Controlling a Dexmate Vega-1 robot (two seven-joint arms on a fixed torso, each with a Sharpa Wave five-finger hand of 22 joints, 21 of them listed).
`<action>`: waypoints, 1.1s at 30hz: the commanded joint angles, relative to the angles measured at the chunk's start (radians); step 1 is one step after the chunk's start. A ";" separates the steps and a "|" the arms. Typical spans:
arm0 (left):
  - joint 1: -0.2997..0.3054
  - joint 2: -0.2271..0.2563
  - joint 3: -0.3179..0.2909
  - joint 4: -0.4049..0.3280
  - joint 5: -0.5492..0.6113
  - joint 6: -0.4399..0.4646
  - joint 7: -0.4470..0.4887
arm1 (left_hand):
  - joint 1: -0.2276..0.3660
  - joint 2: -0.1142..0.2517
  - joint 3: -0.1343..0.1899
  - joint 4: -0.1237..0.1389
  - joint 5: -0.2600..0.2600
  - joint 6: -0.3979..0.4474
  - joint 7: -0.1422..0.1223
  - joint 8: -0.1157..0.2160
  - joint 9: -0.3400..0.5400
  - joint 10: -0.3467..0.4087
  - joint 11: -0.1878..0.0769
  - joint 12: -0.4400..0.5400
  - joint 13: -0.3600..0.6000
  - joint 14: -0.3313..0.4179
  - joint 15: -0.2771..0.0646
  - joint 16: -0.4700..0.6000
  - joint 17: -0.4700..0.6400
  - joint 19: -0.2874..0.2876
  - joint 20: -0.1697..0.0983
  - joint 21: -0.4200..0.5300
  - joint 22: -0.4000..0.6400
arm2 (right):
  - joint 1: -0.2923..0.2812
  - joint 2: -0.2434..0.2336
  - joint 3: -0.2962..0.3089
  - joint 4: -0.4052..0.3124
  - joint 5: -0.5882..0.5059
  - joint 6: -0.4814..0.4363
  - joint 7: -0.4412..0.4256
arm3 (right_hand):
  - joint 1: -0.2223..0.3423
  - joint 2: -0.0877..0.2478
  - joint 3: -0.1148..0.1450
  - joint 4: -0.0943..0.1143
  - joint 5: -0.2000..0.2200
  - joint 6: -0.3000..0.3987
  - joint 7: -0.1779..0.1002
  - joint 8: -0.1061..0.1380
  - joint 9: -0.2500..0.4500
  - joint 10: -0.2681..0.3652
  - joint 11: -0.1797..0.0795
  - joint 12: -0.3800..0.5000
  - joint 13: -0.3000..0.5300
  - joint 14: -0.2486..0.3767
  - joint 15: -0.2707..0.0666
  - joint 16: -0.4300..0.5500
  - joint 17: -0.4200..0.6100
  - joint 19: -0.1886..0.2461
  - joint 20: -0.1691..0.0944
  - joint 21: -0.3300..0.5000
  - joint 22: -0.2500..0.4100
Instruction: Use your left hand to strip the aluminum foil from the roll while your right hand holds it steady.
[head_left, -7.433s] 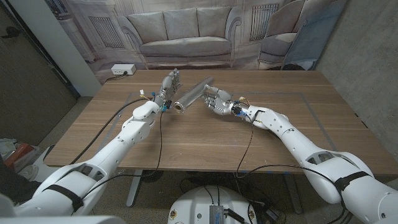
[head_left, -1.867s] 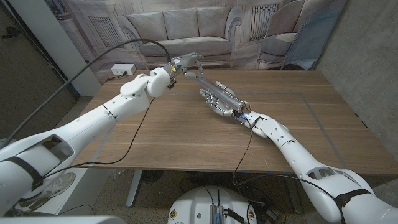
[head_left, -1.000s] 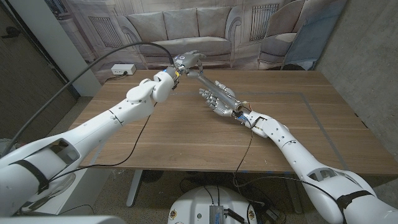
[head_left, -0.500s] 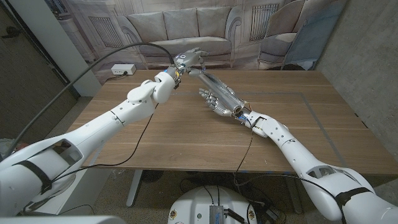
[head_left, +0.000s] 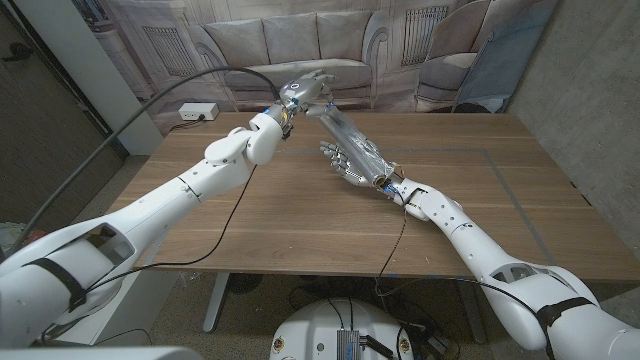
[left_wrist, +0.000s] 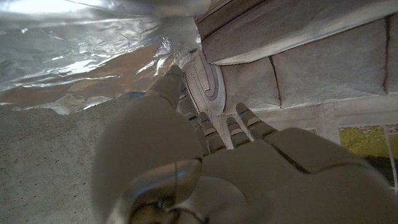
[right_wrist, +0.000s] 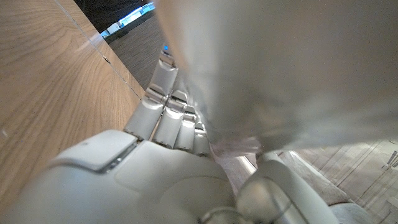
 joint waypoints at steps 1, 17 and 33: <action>0.006 -0.002 -0.010 -0.013 -0.009 -0.008 0.025 | 0.002 0.011 0.008 0.003 0.000 -0.007 0.007 0.012 0.017 0.008 0.009 0.002 0.006 -0.006 -0.087 -0.004 0.002 0.002 -0.003 0.008 0.002 | -0.006 -0.007 0.001 -0.015 0.001 -0.020 -0.018 | -0.009 0.002 -0.004 0.003 0.004 0.004 -0.002 -0.002 0.000 0.011 0.011 -0.001 0.001 -0.001 0.006 0.001 -0.001 0.008 0.007 0.000 0.003; 0.032 -0.010 -0.033 -0.004 -0.032 -0.009 0.102 | 0.002 0.012 0.013 0.000 0.001 -0.011 0.016 0.036 0.053 0.025 0.006 0.004 0.008 0.001 -0.084 -0.002 0.002 0.002 -0.003 0.012 0.003 | -0.016 -0.028 0.002 -0.082 0.016 -0.121 -0.116 | -0.029 0.008 -0.008 0.010 0.007 0.006 0.007 -0.007 -0.002 0.011 0.028 -0.006 -0.007 0.001 0.023 0.002 -0.002 0.024 0.017 0.001 0.003; 0.015 -0.015 -0.025 0.003 -0.022 0.007 0.109 | 0.002 0.014 0.019 -0.001 0.002 -0.015 0.027 0.054 0.082 0.044 0.006 0.007 0.010 0.007 -0.083 -0.001 0.002 0.002 -0.004 0.015 0.003 | -0.004 -0.039 0.006 -0.104 0.052 -0.246 -0.204 | -0.066 0.038 -0.007 0.024 0.009 0.050 0.047 -0.005 -0.007 0.049 0.038 -0.004 -0.028 0.053 0.046 0.015 -0.005 0.078 0.018 0.013 0.006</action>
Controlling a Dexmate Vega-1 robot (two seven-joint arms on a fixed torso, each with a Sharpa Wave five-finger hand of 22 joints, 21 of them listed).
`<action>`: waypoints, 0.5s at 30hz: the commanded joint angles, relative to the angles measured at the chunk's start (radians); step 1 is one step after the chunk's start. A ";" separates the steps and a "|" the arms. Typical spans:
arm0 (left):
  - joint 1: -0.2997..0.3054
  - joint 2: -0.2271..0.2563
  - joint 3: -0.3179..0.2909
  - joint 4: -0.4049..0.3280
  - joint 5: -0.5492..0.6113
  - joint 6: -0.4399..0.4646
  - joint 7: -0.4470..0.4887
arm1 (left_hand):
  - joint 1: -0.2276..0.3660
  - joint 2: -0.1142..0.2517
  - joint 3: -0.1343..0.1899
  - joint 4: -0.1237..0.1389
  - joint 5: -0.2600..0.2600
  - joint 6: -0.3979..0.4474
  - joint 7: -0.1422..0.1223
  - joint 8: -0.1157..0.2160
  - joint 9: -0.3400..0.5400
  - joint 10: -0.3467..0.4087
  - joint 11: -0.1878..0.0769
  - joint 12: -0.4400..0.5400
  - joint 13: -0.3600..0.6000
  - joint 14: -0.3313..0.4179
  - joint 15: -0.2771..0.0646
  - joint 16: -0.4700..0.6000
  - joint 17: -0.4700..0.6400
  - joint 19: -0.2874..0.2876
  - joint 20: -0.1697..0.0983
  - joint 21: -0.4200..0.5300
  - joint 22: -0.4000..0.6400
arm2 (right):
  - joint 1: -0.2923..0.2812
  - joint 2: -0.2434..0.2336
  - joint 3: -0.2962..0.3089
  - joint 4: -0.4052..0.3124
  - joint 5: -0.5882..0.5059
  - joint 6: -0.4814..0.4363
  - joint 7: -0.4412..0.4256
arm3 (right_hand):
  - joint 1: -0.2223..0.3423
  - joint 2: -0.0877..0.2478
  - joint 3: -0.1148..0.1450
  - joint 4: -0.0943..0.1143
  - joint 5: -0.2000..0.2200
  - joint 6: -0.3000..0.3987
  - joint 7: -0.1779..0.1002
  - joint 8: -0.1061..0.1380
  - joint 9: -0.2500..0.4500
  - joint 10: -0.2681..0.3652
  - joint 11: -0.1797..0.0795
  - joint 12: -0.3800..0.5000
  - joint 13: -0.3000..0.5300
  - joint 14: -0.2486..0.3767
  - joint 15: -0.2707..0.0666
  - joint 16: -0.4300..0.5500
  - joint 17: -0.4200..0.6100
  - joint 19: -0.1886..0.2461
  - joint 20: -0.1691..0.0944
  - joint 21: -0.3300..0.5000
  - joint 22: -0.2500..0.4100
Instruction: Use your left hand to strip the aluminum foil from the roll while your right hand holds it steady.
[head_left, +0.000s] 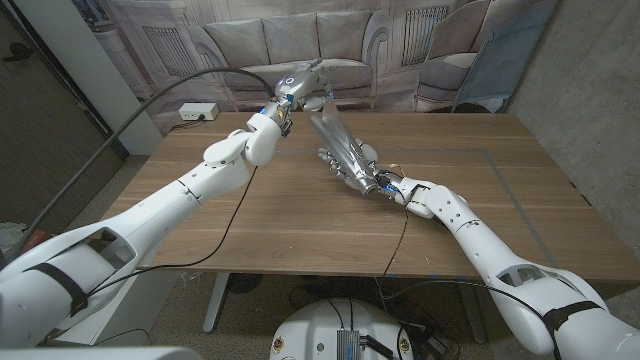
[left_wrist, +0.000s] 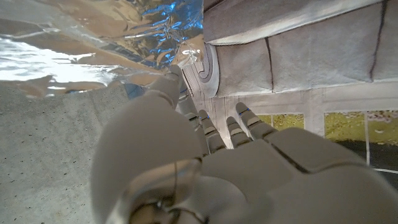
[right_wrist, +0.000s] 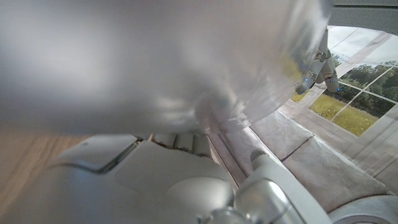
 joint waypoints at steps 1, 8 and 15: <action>-0.014 -0.007 0.005 0.012 0.005 0.006 0.012 | 0.002 0.009 0.009 -0.002 0.003 0.002 0.016 0.008 0.011 0.010 0.001 0.006 0.005 0.007 -0.083 -0.001 0.002 0.002 -0.004 0.007 0.003 | 0.014 -0.006 -0.001 -0.001 0.020 -0.078 -0.042 | -0.022 -0.008 -0.005 0.010 0.005 0.011 0.020 0.002 0.002 0.029 0.011 0.000 -0.003 0.024 0.001 0.009 -0.001 0.026 -0.004 0.008 0.003; -0.030 -0.019 0.015 0.021 0.016 0.009 0.016 | 0.002 0.008 0.011 -0.003 0.003 0.001 0.017 0.015 0.022 0.013 -0.001 0.006 0.006 0.006 -0.082 -0.002 0.002 0.001 -0.005 0.008 0.003 | 0.015 -0.014 0.009 -0.011 0.042 -0.137 -0.088 | -0.041 -0.005 -0.009 0.011 0.008 0.015 0.025 -0.004 -0.001 0.044 0.010 0.000 -0.013 0.055 -0.006 0.013 -0.004 0.071 -0.029 0.026 0.009; -0.042 -0.035 0.022 0.035 0.015 0.022 0.010 | 0.002 0.009 0.014 -0.004 0.003 0.001 0.020 0.021 0.032 0.014 0.003 0.004 0.007 0.007 -0.081 -0.002 0.002 0.000 -0.004 0.009 0.003 | 0.027 -0.026 0.006 0.005 0.054 -0.195 -0.103 | -0.050 0.000 -0.009 0.012 0.010 0.017 0.029 -0.008 -0.002 0.058 0.011 0.002 -0.018 0.072 -0.003 0.015 -0.006 0.093 -0.043 0.037 0.013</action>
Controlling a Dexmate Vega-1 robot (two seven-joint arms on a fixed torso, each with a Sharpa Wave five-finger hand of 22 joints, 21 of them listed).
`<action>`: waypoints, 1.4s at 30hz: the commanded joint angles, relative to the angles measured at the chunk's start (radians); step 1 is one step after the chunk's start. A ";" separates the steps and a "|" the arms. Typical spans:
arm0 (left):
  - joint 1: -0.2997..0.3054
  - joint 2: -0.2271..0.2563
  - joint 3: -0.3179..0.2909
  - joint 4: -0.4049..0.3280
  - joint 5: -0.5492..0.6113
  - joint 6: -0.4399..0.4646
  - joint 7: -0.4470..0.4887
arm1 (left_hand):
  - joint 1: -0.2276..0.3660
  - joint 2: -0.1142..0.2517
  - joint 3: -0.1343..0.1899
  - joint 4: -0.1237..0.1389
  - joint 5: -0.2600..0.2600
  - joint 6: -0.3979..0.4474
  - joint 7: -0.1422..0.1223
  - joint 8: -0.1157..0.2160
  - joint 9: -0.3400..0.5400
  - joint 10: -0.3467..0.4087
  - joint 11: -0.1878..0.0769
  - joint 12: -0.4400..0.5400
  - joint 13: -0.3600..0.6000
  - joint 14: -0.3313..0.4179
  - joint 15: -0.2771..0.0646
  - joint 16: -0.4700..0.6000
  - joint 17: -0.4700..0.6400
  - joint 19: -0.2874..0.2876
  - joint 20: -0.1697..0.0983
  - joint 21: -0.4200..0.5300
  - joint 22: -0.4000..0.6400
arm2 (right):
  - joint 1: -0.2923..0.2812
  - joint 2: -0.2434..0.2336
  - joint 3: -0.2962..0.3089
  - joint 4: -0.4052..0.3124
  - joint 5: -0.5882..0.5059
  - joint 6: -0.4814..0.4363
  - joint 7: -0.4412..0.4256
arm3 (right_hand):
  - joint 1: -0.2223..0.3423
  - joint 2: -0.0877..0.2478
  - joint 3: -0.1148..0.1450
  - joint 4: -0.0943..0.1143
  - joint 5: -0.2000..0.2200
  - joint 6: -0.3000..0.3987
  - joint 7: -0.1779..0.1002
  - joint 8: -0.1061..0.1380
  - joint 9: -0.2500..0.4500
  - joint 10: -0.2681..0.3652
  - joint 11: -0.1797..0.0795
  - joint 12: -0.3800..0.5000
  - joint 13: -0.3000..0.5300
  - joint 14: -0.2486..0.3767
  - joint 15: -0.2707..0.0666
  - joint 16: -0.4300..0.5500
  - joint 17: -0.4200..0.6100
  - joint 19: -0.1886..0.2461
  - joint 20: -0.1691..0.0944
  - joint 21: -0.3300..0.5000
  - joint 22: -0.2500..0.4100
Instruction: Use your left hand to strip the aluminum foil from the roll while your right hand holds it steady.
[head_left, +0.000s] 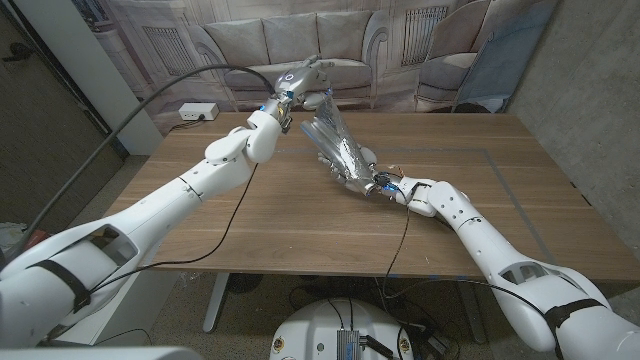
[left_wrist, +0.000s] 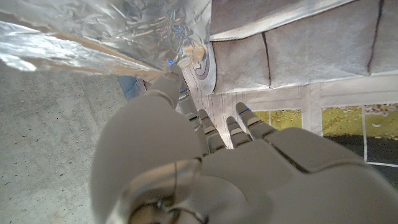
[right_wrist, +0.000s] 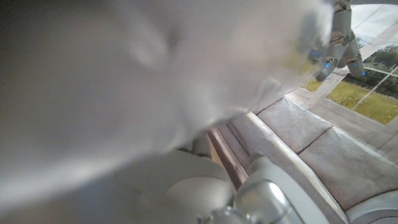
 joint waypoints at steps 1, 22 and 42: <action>-0.022 -0.024 0.015 0.026 0.007 0.007 0.008 | 0.001 0.007 0.011 -0.003 0.003 0.007 0.013 0.012 0.032 0.011 0.006 0.004 0.002 0.007 -0.082 -0.002 0.002 0.001 -0.006 0.010 0.003 | 0.019 -0.017 -0.001 0.015 0.023 -0.097 -0.037 | -0.011 0.005 0.001 0.003 0.010 0.009 0.031 -0.002 0.002 0.020 0.007 0.002 0.002 0.018 0.002 0.008 -0.001 0.043 -0.034 0.007 0.005; -0.056 -0.039 0.039 0.051 0.037 0.012 0.015 | -0.003 0.007 0.018 -0.003 0.003 0.001 0.016 0.030 0.064 0.009 0.007 -0.001 0.004 0.004 -0.080 -0.004 0.002 -0.002 -0.005 0.013 0.003 | 0.099 -0.004 -0.035 0.133 0.015 -0.110 0.109 | -0.049 0.034 0.020 0.014 0.019 0.154 0.055 0.009 -0.015 0.157 0.008 0.023 -0.030 0.161 -0.006 0.008 -0.017 0.087 -0.076 0.055 0.024; -0.106 -0.076 0.052 0.083 0.078 0.014 0.073 | -0.005 0.005 0.026 -0.005 0.003 -0.004 0.018 0.044 0.091 0.018 0.002 -0.001 0.005 0.009 -0.083 -0.003 0.001 -0.001 -0.008 0.017 0.003 | 0.112 -0.011 -0.039 0.138 0.003 -0.134 0.079 | -0.059 0.014 0.007 0.009 0.021 0.149 0.054 -0.008 -0.026 0.147 0.009 0.009 -0.039 0.153 0.006 -0.008 -0.019 0.100 -0.078 0.059 0.021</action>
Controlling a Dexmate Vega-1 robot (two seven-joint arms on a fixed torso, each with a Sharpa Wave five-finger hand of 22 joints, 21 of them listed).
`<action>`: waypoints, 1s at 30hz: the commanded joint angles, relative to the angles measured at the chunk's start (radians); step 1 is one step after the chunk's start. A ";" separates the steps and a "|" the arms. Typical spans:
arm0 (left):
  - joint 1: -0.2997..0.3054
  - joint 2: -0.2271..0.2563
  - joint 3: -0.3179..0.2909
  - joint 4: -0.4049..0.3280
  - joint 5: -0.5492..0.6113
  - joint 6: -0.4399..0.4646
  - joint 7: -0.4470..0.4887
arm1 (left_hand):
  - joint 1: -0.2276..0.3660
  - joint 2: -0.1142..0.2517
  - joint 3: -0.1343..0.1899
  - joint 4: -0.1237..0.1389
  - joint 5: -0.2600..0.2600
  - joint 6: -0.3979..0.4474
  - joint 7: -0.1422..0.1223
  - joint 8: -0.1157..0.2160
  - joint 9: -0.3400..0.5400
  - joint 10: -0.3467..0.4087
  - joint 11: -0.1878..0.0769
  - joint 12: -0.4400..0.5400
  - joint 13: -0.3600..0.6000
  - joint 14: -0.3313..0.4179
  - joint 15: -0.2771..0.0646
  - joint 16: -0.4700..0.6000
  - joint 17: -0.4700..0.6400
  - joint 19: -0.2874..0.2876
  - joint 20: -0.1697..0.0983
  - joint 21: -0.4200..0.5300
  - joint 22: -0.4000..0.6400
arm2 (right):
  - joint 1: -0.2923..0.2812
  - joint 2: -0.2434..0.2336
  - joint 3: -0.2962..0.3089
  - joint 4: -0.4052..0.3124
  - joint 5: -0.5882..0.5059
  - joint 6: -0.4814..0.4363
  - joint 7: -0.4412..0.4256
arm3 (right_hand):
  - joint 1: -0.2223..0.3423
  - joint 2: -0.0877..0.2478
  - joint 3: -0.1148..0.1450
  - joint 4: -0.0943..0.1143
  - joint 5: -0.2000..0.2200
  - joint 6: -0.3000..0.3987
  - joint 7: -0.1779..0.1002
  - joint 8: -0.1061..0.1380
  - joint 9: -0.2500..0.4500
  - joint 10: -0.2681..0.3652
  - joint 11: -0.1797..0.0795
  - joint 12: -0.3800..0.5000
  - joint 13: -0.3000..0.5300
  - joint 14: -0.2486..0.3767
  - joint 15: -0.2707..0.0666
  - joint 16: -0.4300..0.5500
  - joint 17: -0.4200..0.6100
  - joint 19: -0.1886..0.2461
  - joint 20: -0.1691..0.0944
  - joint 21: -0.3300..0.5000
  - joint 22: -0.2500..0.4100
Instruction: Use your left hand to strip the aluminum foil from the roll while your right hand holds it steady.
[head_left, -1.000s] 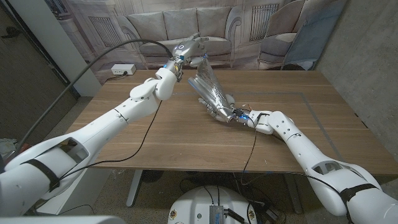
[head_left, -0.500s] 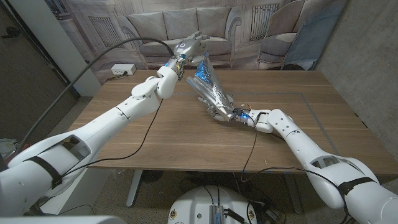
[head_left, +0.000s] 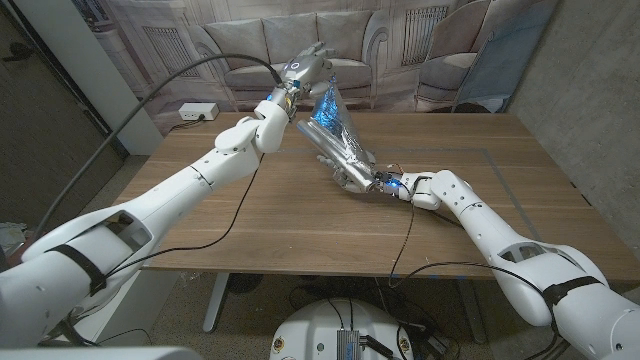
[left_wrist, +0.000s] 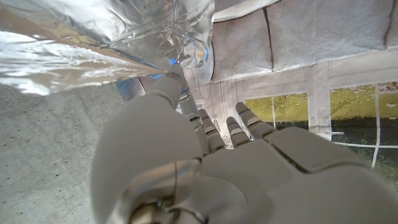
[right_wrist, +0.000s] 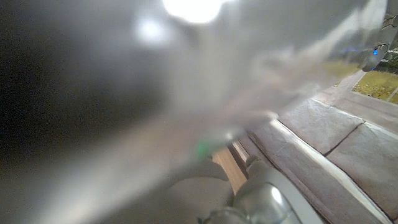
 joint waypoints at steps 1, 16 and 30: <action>-0.025 -0.026 0.010 0.022 0.030 0.003 0.045 | -0.004 0.002 0.007 0.000 0.003 0.006 0.008 0.008 0.091 0.010 -0.001 -0.001 0.006 0.005 -0.079 0.001 0.002 0.000 -0.009 0.010 0.003 | 0.015 0.003 -0.007 0.028 -0.008 -0.007 0.010 | -0.003 -0.009 -0.002 0.001 0.006 0.005 0.034 -0.003 0.002 0.025 0.033 -0.003 0.001 0.005 -0.001 -0.002 -0.001 0.014 -0.004 0.009 0.001; -0.050 -0.039 0.019 0.033 0.049 0.002 0.077 | -0.006 0.000 0.012 -0.001 0.003 0.008 0.009 0.018 0.106 0.020 -0.001 0.001 0.006 0.012 -0.080 0.002 0.001 0.001 -0.010 0.013 0.003 | 0.032 0.006 -0.018 0.058 -0.020 0.000 0.048 | -0.004 -0.010 -0.004 -0.001 0.007 0.010 0.035 -0.008 -0.001 0.030 0.033 -0.007 -0.002 0.015 0.001 -0.006 -0.001 0.021 -0.010 0.014 0.002; -0.053 -0.039 0.013 0.011 0.060 -0.019 0.108 | -0.008 -0.001 0.016 -0.001 0.002 0.007 0.006 0.025 0.120 0.025 -0.001 0.000 0.007 0.015 -0.083 0.002 0.001 0.003 -0.014 0.016 0.003 | 0.033 0.014 -0.016 0.080 -0.028 0.040 0.081 | -0.005 -0.010 -0.006 -0.001 0.008 0.021 0.035 -0.010 -0.003 0.037 0.032 -0.009 -0.004 0.021 -0.004 -0.010 -0.001 0.020 -0.018 0.016 0.004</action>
